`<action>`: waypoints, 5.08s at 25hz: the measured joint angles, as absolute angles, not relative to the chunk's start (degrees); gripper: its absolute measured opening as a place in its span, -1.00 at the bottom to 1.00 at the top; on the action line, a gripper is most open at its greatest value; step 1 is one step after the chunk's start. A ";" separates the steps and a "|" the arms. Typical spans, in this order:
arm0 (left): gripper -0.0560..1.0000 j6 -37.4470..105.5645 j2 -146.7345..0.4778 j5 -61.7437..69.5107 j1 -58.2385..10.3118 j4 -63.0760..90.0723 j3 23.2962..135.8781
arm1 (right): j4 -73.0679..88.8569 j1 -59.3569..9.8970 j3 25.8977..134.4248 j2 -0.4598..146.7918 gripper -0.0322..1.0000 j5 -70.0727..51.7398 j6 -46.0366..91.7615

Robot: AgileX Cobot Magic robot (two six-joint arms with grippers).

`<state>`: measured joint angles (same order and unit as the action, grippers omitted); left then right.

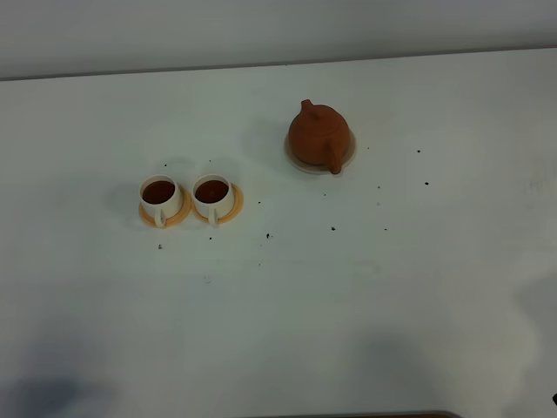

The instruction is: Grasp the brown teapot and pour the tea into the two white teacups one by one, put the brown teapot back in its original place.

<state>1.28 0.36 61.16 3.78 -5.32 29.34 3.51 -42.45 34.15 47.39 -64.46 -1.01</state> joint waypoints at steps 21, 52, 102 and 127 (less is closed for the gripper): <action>-0.39 1.28 0.36 61.16 3.78 -5.32 29.34 | 3.36 -42.51 29.07 40.24 -0.36 -62.24 1.72; -0.39 1.28 0.36 61.16 3.78 -5.32 29.34 | 3.59 -14.61 28.96 22.75 -0.36 -62.50 1.77; -0.39 1.28 0.36 61.16 3.78 -5.32 29.34 | 5.32 -14.56 28.89 0.24 -0.37 -62.91 4.75; -0.39 1.28 0.36 61.16 3.78 -5.32 29.34 | 5.32 -14.56 28.89 0.24 -0.37 -62.91 4.75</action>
<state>1.28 0.36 61.16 3.78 -5.32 29.34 5.32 -14.56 28.89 0.24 -62.91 4.75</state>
